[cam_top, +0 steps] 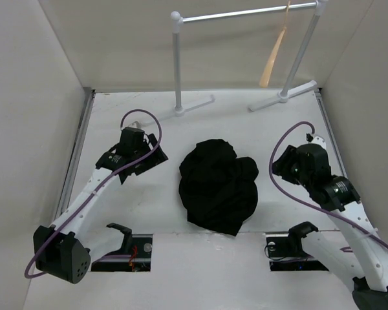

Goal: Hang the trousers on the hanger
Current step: Flatten out the trousers at the center of the board.

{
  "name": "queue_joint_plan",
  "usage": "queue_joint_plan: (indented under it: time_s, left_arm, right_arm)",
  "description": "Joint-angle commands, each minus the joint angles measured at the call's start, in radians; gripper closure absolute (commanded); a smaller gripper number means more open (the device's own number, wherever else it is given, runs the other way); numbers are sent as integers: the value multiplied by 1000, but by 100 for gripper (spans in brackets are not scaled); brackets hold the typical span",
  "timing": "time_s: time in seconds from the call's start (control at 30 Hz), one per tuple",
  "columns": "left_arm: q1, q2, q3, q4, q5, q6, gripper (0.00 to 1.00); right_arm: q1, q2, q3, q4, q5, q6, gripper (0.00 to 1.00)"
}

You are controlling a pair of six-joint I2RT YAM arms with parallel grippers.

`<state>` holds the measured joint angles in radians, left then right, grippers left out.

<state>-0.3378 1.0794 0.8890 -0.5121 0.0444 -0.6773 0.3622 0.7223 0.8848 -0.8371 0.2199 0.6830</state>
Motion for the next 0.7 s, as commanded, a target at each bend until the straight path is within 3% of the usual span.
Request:
queue_joint_plan:
  time_s: [0.0, 0.07, 0.13, 0.17, 0.23, 0.3, 0.33, 0.43, 0.5, 0.57, 0.6, 0.67]
  left_arm:
    - [-8, -1, 38, 4, 2, -11, 30]
    - [-10, -4, 34, 7, 9, -11, 30]
    - [-11, -15, 18, 20, 14, -10, 33]
    - [-13, -27, -1, 36, 20, -5, 41]
    - [-19, -53, -33, 76, 37, -2, 67]
    - [-20, -67, -51, 87, 43, -4, 84]
    - [-22, -68, -56, 89, 43, -5, 88]
    - [-34, -62, -62, 101, 43, -11, 89]
    - [-45, -52, -65, 115, 43, -19, 83]
    - [-68, -30, -67, 139, 46, -34, 68]
    - [-82, -13, -67, 150, 55, -37, 56]
    - [-112, 36, -56, 171, 92, -42, 41]
  right_arm:
    - [40, 3, 26, 46, -27, -28, 45]
    - [80, 14, 37, 52, -28, -34, 55]
    - [131, 31, 51, 56, -34, -36, 77]
    - [155, 43, 60, 56, -34, -34, 84]
    - [204, 71, 78, 62, -36, -28, 94]
    - [266, 104, 103, 72, -39, -23, 96]
    - [295, 121, 114, 79, -37, -23, 96]
    - [388, 184, 149, 119, -27, -31, 88]
    - [427, 232, 157, 156, -28, -40, 72]
    - [458, 288, 167, 191, -34, -51, 52]
    - [464, 317, 171, 213, -42, -60, 43]
    - [465, 374, 163, 268, -72, -82, 34]
